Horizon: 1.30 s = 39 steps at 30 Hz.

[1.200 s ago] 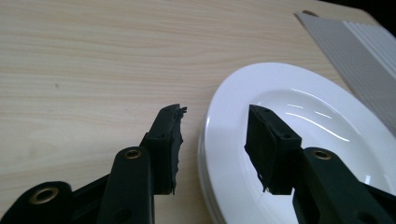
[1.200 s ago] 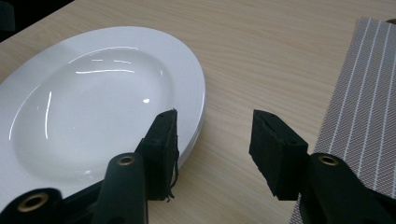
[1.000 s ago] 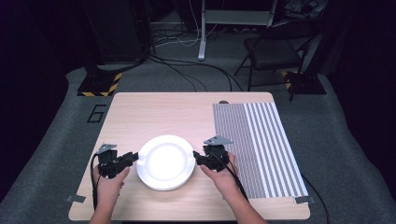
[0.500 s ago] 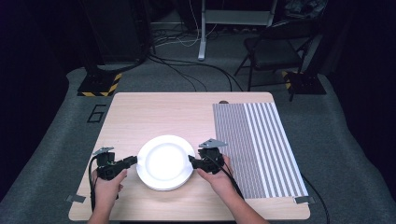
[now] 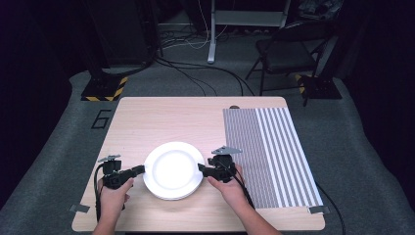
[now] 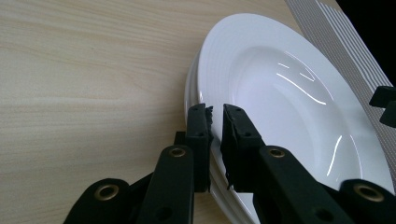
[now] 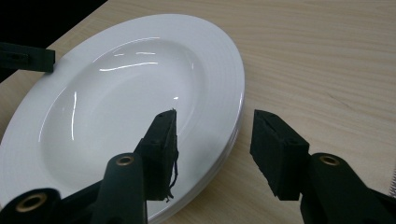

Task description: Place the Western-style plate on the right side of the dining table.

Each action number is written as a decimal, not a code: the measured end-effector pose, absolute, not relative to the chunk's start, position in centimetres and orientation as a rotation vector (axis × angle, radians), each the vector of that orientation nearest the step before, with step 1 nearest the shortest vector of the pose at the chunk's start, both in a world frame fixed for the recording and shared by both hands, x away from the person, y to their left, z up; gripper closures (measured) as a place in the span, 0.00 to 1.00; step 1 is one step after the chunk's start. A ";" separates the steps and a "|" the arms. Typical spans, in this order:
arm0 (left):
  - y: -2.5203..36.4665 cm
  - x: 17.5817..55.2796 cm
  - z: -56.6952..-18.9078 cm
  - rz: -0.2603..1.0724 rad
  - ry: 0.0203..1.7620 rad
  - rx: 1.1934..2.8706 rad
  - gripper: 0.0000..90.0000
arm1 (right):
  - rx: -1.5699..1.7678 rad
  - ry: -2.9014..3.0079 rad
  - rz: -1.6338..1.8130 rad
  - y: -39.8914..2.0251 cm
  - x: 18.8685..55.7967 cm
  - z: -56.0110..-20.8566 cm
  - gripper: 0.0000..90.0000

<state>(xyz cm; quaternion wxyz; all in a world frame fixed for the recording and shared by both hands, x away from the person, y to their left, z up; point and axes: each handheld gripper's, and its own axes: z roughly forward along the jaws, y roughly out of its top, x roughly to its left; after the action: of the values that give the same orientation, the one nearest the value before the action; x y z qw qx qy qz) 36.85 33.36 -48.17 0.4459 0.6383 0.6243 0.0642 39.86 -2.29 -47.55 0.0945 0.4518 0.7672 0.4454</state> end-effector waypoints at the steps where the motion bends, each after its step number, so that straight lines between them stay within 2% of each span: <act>1: 33.4 36.8 -48.2 0.159 1.546 1.581 0.91 | 1.340 2.275 1.321 -2.3 39.9 -47.5 0.56; 24: 32.7 36.7 -48.4 0.180 1.544 1.614 0.93 | 1.449 2.324 1.358 -1.8 40.4 -49.1 0.54; 39: 31.6 36.9 -48.8 0.163 1.519 1.640 0.95 | 1.498 2.291 1.423 -2.1 40.0 -48.2 0.56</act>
<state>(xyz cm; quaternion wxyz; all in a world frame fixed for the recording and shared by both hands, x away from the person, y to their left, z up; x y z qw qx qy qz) 36.93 31.59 -48.76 0.4349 0.6588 0.6103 0.0656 39.98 -2.08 -48.23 0.0282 0.4853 0.7423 0.4612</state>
